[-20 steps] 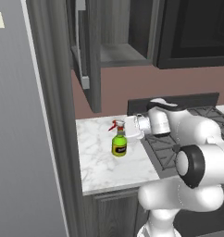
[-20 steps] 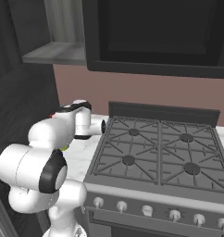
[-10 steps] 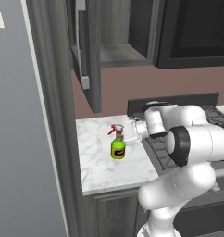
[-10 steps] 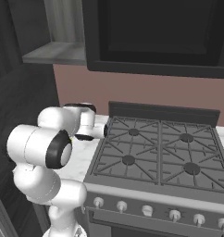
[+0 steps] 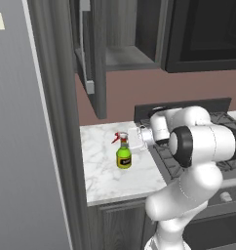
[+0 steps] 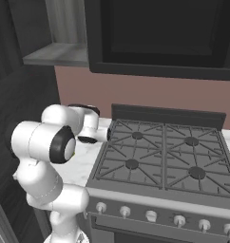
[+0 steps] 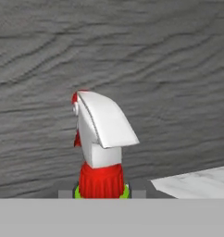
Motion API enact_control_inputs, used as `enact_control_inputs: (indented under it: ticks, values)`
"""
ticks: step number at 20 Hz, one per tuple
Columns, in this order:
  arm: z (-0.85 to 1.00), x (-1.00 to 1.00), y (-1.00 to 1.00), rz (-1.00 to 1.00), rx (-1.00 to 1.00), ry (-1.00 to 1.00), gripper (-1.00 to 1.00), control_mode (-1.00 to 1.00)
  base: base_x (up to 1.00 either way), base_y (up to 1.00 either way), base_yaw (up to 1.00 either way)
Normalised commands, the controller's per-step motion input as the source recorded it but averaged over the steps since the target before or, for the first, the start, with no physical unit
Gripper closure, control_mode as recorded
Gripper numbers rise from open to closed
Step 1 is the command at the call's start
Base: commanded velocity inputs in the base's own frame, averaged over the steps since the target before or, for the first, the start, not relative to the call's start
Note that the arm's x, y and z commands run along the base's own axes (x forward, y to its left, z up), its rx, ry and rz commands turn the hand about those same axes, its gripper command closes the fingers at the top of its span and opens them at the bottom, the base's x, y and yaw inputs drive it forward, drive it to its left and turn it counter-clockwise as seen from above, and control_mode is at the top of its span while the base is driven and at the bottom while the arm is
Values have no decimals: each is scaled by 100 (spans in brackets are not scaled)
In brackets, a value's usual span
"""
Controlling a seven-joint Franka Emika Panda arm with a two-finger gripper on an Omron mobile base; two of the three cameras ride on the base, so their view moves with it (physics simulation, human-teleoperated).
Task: Move the cutting board and knife to the sink. Then move spray from the cabinet to the counter.
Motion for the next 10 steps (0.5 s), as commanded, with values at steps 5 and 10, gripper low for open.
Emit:
enact_control_inputs:
  ticks: [5, 10]
  values:
    - [-17, 0, 1, 0, 0, 0, 100, -100, 0, 0, 0]
    - [0, 0, 0, 0, 0, 0, 100, -100, 0, 0, 0]
